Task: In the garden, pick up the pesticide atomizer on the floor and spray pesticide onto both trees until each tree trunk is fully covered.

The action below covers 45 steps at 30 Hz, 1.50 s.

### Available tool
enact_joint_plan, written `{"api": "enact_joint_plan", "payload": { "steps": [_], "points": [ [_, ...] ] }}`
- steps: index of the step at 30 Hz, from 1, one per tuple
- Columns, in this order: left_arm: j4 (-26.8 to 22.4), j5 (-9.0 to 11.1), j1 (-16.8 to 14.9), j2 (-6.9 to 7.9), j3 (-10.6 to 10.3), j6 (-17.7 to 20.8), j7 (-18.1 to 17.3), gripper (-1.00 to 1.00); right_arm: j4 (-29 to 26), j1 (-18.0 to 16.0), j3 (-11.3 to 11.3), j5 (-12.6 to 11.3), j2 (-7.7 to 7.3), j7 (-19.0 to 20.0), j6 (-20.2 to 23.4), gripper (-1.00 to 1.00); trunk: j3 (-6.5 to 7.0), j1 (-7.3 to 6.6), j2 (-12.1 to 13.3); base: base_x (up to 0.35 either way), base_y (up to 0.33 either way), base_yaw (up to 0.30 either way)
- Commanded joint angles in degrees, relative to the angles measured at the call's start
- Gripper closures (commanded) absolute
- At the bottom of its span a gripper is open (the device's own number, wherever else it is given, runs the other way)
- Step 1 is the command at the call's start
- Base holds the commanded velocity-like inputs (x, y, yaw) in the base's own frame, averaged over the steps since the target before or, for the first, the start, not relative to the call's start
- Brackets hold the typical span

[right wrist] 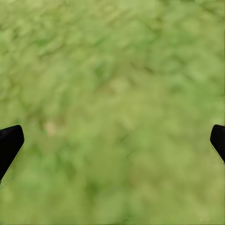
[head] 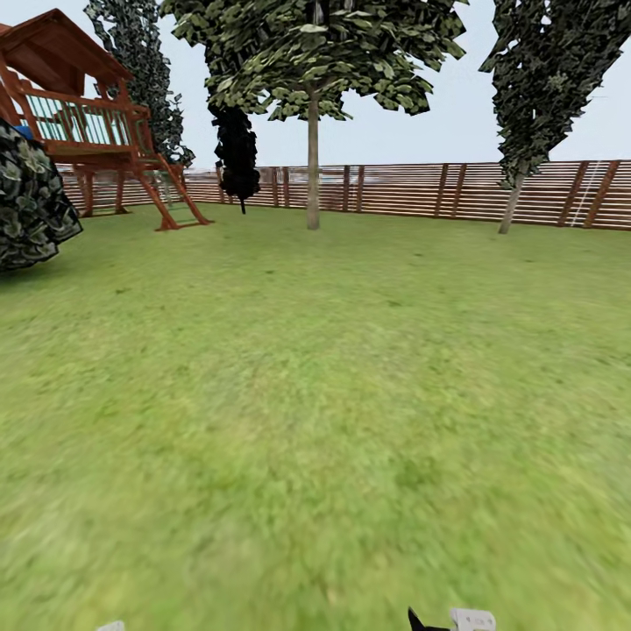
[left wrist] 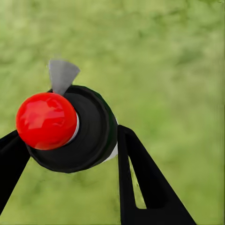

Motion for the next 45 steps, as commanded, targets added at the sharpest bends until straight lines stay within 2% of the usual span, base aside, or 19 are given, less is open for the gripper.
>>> {"api": "enact_joint_plan", "payload": {
  "steps": [1, 45],
  "points": [
    [0.0, -0.1, 0.0, -0.02, 0.5, -0.1, -0.3, 1.00, 0.0, 0.0, -0.5, 0.2, 0.00, 0.4, -0.1, -1.00, -0.05, 0.02, 0.0, 0.339, 0.000, 0.000],
    [0.0, -0.1, 0.0, -0.02, 0.4, -0.1, -0.3, 1.00, 0.0, 0.0, -0.5, 0.2, 0.00, 0.4, -0.1, -1.00, -0.05, 0.02, 0.0, 0.339, 0.000, 0.000]
  ]
}}
